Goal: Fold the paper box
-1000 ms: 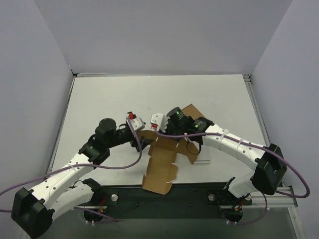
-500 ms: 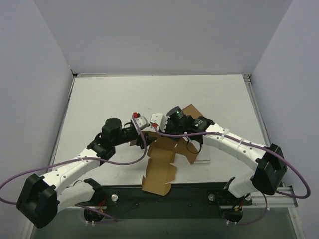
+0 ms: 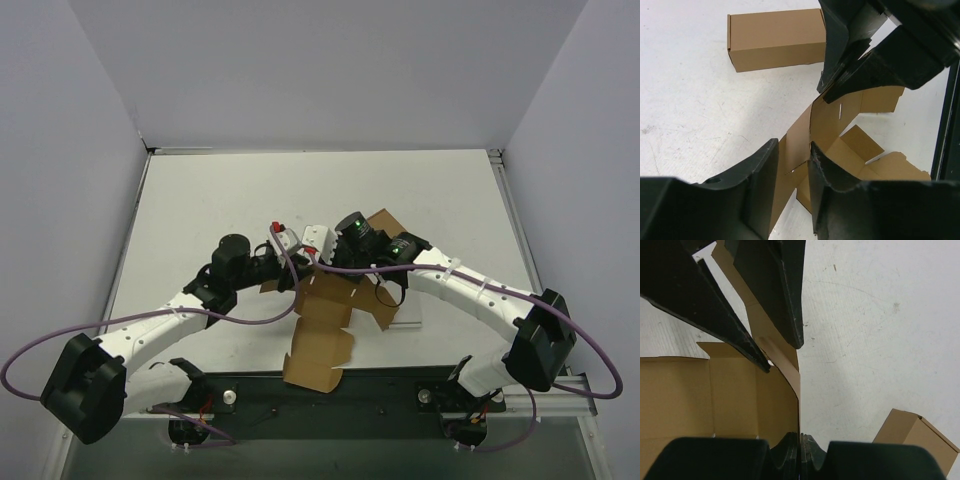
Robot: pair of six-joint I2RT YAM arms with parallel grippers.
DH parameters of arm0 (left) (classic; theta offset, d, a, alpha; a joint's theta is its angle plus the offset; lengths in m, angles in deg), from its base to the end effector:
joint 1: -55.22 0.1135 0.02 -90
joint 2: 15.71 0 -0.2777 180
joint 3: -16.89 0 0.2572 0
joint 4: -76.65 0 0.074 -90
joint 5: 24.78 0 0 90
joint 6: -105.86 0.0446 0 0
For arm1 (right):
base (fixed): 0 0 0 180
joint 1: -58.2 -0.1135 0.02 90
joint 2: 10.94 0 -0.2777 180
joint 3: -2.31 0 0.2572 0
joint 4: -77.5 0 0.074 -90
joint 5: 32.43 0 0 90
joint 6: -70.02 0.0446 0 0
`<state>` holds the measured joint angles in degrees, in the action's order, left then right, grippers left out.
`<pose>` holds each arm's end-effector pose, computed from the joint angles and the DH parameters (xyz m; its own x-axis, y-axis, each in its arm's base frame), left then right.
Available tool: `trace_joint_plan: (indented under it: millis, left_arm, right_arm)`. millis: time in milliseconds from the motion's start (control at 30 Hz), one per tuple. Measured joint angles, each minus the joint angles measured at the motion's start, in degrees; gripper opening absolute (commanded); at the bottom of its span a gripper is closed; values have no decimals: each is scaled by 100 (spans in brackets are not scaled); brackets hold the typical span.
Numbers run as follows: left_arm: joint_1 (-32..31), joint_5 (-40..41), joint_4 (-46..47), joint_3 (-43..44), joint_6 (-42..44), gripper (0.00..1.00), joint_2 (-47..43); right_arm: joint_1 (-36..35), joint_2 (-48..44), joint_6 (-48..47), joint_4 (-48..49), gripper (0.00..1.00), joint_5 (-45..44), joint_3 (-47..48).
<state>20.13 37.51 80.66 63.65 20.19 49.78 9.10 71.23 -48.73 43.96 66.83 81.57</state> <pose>0.1993 -0.1654 0.2548 -0.1411 0.1808 -0.9733 0.8901 0.4535 -0.0448 0.2132 0.2571 0.3054 0.0585 -0.6575 -0.7512 -0.9154 0.2648 -0.3031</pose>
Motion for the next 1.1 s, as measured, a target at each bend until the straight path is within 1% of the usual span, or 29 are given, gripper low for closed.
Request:
trace_joint_plan:
  millis: [167,267,300,333,400,433,467,533,567,667,833,900,933,967,1033,1100]
  left_arm:
    - [-20,13,74,0,-61,38,11]
    - [-72,44,162,0,-87,23,50]
    - [-90,46,197,0,-96,15,72]
    - [-109,52,229,0,-90,12,94]
    - [-144,79,249,0,-63,8,103]
    - [-168,96,251,0,-44,3,103]
    - [-186,116,251,0,-26,0,103]
    - [-229,190,249,0,9,0,103]
    - [-249,232,256,2,33,0,103]
    - [-304,378,245,2,87,0,107]
    - [-457,647,201,2,278,0,107]
    - [-549,767,181,-4,376,0,107]
    - [-588,826,142,-9,413,0,107]
    - [-627,874,129,-24,452,0,107]
    - [-691,994,107,-59,516,0,107]
    - [-730,1108,94,-90,546,0,107]
  right_arm:
    - [0,2,17,9,0,52,2]
    - [0,11,24,7,0,79,2]
    - [0,15,31,9,1,87,2]
    - [0,20,39,4,2,92,2]
    - [0,20,72,4,7,90,2]
    - [0,20,96,4,10,87,2]
    - [0,20,131,2,18,87,2]
    - [2,20,205,4,27,85,-2]
    - [4,15,238,17,36,85,-17]
    - [0,-31,380,52,47,81,-107]
    - [20,-415,885,199,53,-297,-448]
    - [57,-699,1182,214,57,-457,-605]
    - [90,-894,1368,286,61,-584,-699]
    - [149,-1169,1611,328,62,-713,-800]
    - [264,-1668,2022,402,63,-911,-975]
    - [376,-2225,2662,463,62,-1176,-1134]
